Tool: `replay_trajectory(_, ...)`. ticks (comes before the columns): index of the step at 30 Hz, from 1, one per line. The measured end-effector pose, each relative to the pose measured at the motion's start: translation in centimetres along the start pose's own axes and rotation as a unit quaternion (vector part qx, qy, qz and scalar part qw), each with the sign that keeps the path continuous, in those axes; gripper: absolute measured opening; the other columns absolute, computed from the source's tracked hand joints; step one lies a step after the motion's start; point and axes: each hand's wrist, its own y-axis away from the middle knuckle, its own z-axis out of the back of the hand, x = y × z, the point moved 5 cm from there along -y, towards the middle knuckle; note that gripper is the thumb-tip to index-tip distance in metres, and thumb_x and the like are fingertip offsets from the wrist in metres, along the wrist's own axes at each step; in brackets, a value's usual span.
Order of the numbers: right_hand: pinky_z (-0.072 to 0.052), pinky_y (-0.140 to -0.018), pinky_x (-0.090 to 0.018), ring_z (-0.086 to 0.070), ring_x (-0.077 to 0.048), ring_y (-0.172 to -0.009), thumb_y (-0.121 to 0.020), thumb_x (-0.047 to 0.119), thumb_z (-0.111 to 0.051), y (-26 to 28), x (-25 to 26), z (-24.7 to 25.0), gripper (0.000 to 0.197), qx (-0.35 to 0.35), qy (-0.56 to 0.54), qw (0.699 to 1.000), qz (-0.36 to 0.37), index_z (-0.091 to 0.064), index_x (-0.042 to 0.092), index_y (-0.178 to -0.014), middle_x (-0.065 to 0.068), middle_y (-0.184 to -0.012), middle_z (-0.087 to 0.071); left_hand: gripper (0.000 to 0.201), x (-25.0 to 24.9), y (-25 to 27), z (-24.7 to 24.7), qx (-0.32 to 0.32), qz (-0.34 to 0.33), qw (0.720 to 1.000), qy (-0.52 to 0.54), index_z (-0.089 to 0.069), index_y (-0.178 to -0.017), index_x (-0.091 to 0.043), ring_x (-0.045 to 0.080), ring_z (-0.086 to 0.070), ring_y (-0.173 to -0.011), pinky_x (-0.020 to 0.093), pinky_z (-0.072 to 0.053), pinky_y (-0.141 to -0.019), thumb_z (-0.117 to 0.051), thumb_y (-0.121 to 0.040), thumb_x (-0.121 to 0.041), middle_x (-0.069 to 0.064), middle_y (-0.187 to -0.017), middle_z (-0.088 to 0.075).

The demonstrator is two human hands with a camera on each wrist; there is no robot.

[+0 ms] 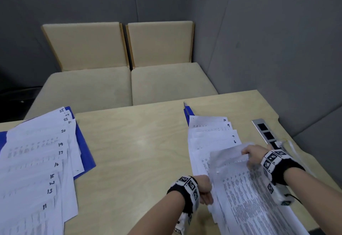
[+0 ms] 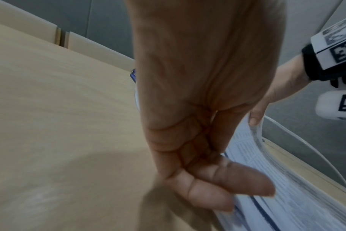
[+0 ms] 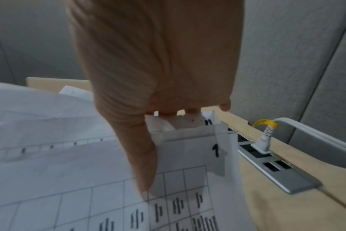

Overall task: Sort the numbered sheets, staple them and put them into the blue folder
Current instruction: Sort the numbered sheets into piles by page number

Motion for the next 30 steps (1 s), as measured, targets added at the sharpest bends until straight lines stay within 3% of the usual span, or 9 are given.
replay_trajectory(4, 0.004, -0.115, -0.055, -0.044, -0.014, -0.129, -0.075, 0.019, -0.069, -0.6, 0.0, -0.4, 0.059, -0.010, -0.018, 1.000, -0.002, -0.051, 0.033, -0.129, 0.009, -0.110, -0.062, 0.034, 0.1, -0.6, 0.1, -0.004, 0.002, 0.999, 0.038, -0.054, -0.099, 0.020, 0.014, -0.067, -0.051, 0.029, -0.058, -0.064, -0.035, -0.097, -0.008, 0.006, -0.052, -0.067)
replay_trajectory(8, 0.005, -0.112, -0.057, -0.050, -0.017, -0.120, -0.075, 0.015, -0.068, -1.0, 1.3, -0.3, 0.052, -0.018, -0.006, 1.000, 0.008, -0.055, 0.032, -0.122, 0.010, -0.096, -0.063, 0.031, 0.4, -0.1, 1.1, -0.050, 0.020, 0.996, 0.077, -0.047, -0.059, -0.008, 0.018, -0.048, -0.044, 0.027, -0.041, -0.048, -0.043, -0.089, 0.000, 0.012, -0.052, -0.049)
replay_trajectory(10, 0.001, -0.111, -0.060, -0.045, -0.020, -0.121, -0.074, 0.015, -0.067, -1.3, 1.9, -0.4, 0.048, -0.043, 0.019, 0.999, 0.012, -0.056, 0.032, -0.117, 0.010, -0.099, -0.060, 0.030, 0.8, 0.3, 2.1, -0.069, 0.027, 0.996, 0.046, -0.041, -0.057, -0.011, 0.017, -0.044, -0.045, 0.029, -0.035, -0.052, -0.044, -0.083, 0.003, 0.009, -0.047, -0.046)
replay_trajectory(13, -0.006, -0.108, -0.059, -0.038, -0.021, -0.119, -0.070, 0.018, -0.064, -1.3, 3.3, -0.4, 0.056, -0.129, 0.048, 0.990, 0.007, -0.044, 0.036, -0.119, 0.002, -0.121, -0.045, 0.018, 1.8, 1.9, 4.3, -0.109, 0.005, 0.994, 0.005, -0.058, -0.067, -0.005, 0.021, -0.055, -0.048, 0.033, -0.049, -0.057, -0.051, -0.084, -0.004, 0.007, -0.050, -0.058)
replay_trajectory(16, -0.014, -0.108, -0.053, -0.036, -0.023, -0.119, -0.073, 0.009, -0.053, -0.7, 7.0, 0.2, 0.058, -0.199, 0.000, 0.980, 0.026, -0.037, 0.032, -0.125, -0.003, -0.125, -0.038, 0.017, 3.4, 5.0, 8.6, -0.277, -0.077, 0.957, 0.032, -0.064, -0.078, -0.013, 0.016, -0.059, -0.056, 0.027, -0.050, -0.065, -0.052, -0.088, -0.018, -0.001, -0.060, -0.063)
replay_trajectory(19, -0.025, -0.103, -0.043, -0.034, -0.023, -0.122, -0.083, 0.010, -0.048, -0.2, 14.3, 0.9, 0.052, -0.217, -0.081, 0.968, 0.102, -0.038, 0.030, -0.131, -0.002, -0.129, -0.037, 0.016, 7.4, 10.5, 14.3, -0.517, -0.094, 0.851, -0.004, -0.062, -0.098, -0.019, 0.018, -0.060, -0.085, 0.030, -0.047, -0.077, -0.050, -0.091, -0.027, -0.001, -0.092, -0.064)
replay_trajectory(25, -0.031, -0.100, -0.041, -0.035, -0.025, -0.127, -0.087, 0.018, -0.051, 3.2, 29.9, 0.2, 0.042, -0.162, -0.193, 0.939, 0.234, -0.044, 0.026, -0.127, -0.004, -0.130, -0.039, 0.040, 22.9, 21.6, 21.9, -0.704, 0.155, 0.694, 0.001, -0.044, -0.133, -0.019, 0.029, -0.034, -0.131, 0.050, -0.027, -0.107, -0.044, -0.094, -0.027, 0.009, -0.138, -0.040)
replay_trajectory(27, -0.031, -0.101, -0.040, -0.035, -0.025, -0.127, -0.086, 0.018, -0.052, 4.2, 33.8, -0.8, 0.042, -0.137, -0.214, 0.934, 0.250, -0.045, 0.026, -0.127, -0.003, -0.130, -0.039, 0.050, 28.7, 24.6, 21.6, -0.680, 0.248, 0.686, 0.072, -0.028, -0.145, -0.021, 0.032, -0.014, -0.142, 0.060, -0.016, -0.111, -0.036, -0.097, -0.033, 0.011, -0.152, -0.024)
replay_trajectory(30, -0.035, -0.103, -0.040, -0.037, -0.025, -0.125, -0.086, 0.017, -0.053, 5.8, 38.8, -2.7, 0.041, -0.088, -0.235, 0.927, 0.280, -0.047, 0.025, -0.125, -0.004, -0.128, -0.041, 0.061, 35.7, 25.6, 20.3, -0.572, 0.349, 0.727, 0.147, -0.002, -0.152, -0.026, 0.041, 0.009, -0.143, 0.069, -0.004, -0.107, -0.020, -0.098, -0.045, 0.009, -0.160, 0.006)
